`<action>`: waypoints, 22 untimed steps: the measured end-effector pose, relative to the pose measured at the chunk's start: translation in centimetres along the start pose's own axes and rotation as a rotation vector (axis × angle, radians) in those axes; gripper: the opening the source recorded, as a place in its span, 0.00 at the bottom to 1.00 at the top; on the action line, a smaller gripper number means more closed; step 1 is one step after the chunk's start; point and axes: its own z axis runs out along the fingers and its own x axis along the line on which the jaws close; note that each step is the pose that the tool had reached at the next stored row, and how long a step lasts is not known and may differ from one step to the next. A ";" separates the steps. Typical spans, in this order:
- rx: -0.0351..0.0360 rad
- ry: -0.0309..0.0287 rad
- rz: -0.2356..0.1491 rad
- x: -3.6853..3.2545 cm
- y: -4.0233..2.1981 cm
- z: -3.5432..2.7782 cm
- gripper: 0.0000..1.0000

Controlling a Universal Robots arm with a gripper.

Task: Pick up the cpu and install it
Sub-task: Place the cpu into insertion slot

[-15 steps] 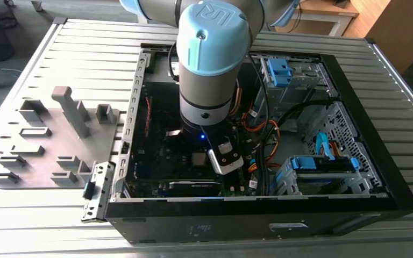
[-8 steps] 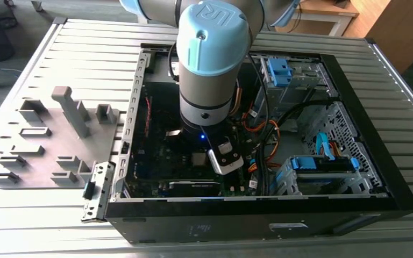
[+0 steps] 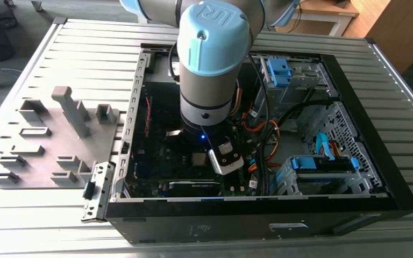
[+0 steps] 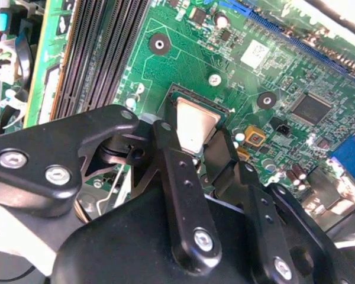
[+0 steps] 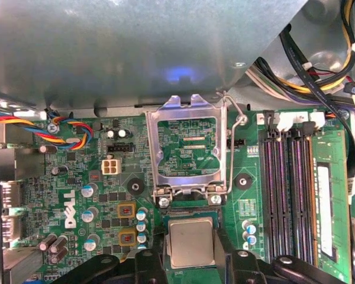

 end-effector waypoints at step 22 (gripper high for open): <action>0.0001 -0.0005 0.009 -0.48 -0.09 0.00 0.43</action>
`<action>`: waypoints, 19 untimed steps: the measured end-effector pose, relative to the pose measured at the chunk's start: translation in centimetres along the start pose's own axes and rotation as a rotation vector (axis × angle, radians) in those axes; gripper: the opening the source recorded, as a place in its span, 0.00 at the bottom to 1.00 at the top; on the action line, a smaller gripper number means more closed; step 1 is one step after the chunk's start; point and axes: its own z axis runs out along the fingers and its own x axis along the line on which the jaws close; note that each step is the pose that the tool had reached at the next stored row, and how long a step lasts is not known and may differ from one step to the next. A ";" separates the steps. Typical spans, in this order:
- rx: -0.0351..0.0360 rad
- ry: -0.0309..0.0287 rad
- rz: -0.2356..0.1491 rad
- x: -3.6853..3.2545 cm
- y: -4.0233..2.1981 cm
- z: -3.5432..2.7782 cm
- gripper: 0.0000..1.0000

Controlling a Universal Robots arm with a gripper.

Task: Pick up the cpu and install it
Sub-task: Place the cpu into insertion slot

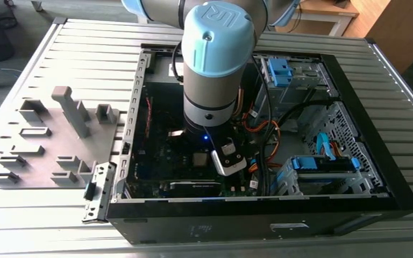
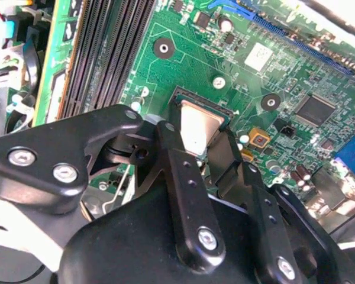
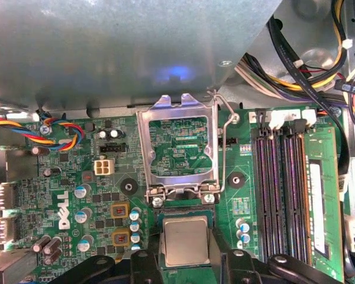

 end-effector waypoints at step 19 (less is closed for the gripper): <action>-0.0001 0.0000 0.000 -0.01 0.05 -1.19 0.48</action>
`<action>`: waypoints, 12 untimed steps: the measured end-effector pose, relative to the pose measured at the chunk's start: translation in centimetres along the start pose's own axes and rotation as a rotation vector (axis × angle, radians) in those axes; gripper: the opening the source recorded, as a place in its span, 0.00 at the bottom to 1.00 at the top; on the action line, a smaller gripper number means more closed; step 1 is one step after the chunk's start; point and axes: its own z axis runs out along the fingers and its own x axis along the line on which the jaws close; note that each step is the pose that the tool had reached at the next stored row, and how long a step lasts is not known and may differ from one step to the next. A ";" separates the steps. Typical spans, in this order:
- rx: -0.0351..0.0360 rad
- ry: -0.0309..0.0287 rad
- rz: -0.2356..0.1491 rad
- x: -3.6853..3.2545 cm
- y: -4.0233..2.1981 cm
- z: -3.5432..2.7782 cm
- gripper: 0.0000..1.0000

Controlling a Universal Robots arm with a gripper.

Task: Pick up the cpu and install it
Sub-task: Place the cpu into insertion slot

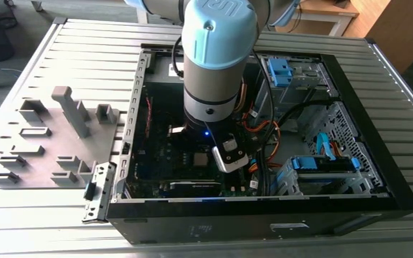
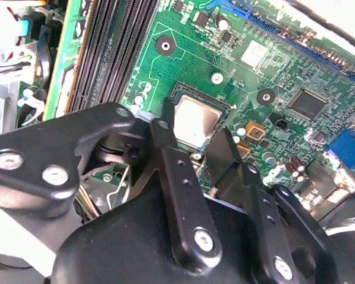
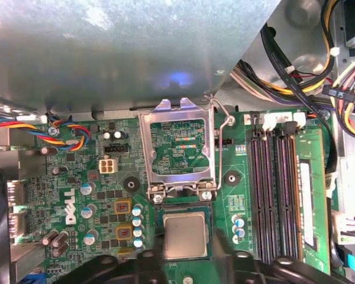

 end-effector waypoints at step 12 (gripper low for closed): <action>0.0000 0.0000 0.000 0.00 0.00 -0.08 0.11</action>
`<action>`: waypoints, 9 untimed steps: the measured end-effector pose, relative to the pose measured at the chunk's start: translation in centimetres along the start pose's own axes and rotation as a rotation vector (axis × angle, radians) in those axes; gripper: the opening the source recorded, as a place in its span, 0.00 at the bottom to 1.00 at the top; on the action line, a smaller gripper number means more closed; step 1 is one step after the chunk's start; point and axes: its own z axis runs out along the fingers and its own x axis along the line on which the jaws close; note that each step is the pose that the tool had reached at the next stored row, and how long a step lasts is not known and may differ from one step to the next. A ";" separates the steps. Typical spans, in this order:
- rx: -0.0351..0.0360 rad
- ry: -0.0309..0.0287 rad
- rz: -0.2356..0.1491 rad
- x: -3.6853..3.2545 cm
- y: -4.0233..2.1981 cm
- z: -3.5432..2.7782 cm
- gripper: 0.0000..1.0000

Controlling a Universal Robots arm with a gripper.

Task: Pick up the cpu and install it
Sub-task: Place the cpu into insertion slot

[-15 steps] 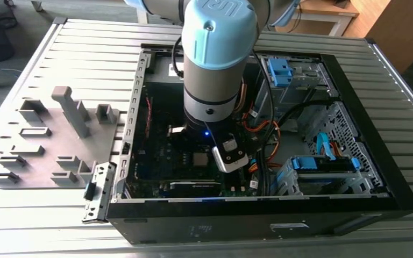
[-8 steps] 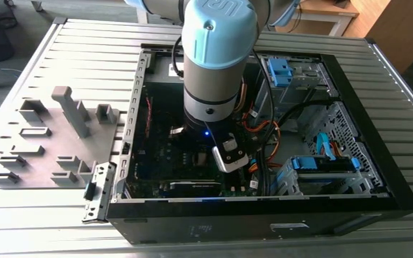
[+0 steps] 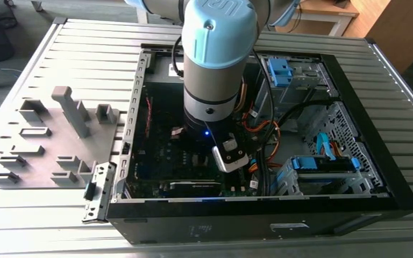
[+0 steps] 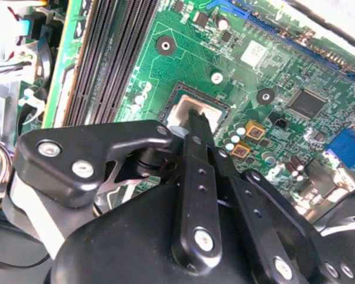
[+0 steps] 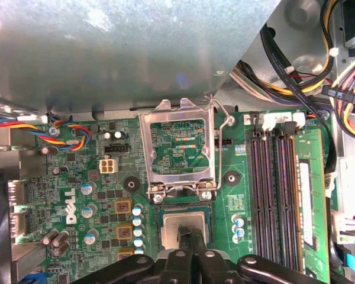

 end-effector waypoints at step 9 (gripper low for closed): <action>0.0036 -0.0003 0.000 0.47 -0.06 0.51 0.11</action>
